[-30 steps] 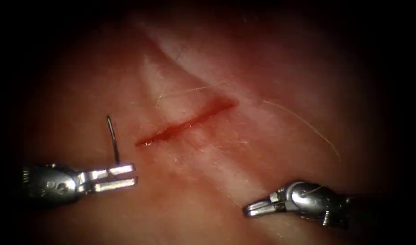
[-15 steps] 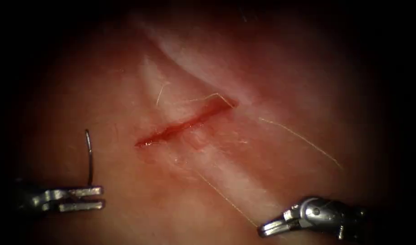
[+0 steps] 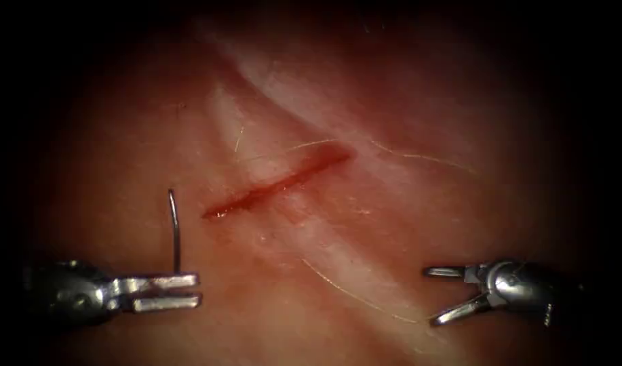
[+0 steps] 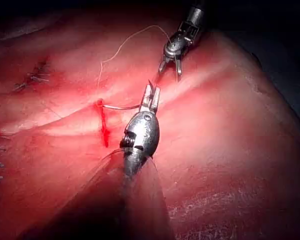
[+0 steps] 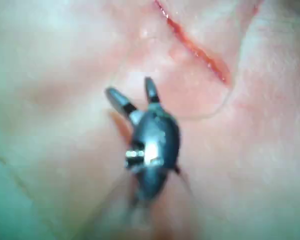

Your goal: Wound Closure

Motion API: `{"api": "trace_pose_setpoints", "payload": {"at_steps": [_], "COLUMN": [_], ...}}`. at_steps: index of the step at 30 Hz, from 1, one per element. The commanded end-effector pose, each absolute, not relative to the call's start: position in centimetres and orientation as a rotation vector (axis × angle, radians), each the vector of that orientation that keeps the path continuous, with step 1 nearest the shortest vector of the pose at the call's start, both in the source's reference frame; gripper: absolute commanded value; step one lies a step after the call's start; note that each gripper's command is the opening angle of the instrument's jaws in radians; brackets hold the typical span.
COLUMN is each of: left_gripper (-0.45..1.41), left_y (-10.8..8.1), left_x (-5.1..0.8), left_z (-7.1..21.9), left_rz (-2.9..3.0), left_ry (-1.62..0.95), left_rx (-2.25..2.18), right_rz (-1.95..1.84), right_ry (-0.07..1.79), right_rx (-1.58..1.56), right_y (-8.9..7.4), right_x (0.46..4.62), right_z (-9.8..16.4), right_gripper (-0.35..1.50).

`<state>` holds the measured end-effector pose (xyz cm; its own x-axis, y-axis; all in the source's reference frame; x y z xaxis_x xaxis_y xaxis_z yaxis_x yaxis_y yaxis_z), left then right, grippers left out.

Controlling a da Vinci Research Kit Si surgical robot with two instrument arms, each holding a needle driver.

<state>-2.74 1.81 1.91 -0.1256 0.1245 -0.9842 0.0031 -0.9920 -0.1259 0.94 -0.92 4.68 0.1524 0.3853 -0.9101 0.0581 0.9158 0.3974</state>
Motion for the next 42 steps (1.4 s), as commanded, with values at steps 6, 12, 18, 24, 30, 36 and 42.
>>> {"api": "trace_pose_setpoints", "payload": {"at_steps": [6, 12, 18, 24, 30, 36, 42], "left_gripper": [-0.45, -0.45, -0.45, -0.45, -0.45, -0.45, -0.45], "left_y": [1.8, 2.0, 2.2, 2.3, 2.4, 2.5, 2.5], "left_x": [-2.87, -3.11, -3.21, -3.18, -3.23, -3.22, -3.04], "left_z": [2.0, 2.3, 2.7, 2.8, 2.9, 3.1, 3.1], "left_rz": [2.290, 2.313, 2.332, 2.335, 2.355, 2.379, 2.372], "left_ry": [-0.146, -0.161, -0.178, -0.178, -0.183, -0.213, -0.285], "left_rx": [-2.011, -1.997, -1.967, -1.961, -1.944, -1.933, -1.911], "right_rz": [0.298, 0.298, 0.318, 0.324, 0.434, 0.509, 0.558], "right_ry": [1.349, 1.222, 1.122, 0.970, 1.012, 1.179, 1.187], "right_rx": [0.301, 0.234, 0.202, 0.117, 0.100, 0.243, 0.371], "right_y": [-0.8, -0.4, -0.3, 0.0, 0.3, 0.3, 0.0], "right_x": [0.64, 0.24, -0.21, -0.82, -0.97, -0.21, 1.15], "right_z": [4.8, 4.8, 4.8, 4.6, 4.2, 3.9, 3.9], "right_gripper": [1.36, 1.36, 1.31, 1.30, 1.31, 1.26, 1.23]}}
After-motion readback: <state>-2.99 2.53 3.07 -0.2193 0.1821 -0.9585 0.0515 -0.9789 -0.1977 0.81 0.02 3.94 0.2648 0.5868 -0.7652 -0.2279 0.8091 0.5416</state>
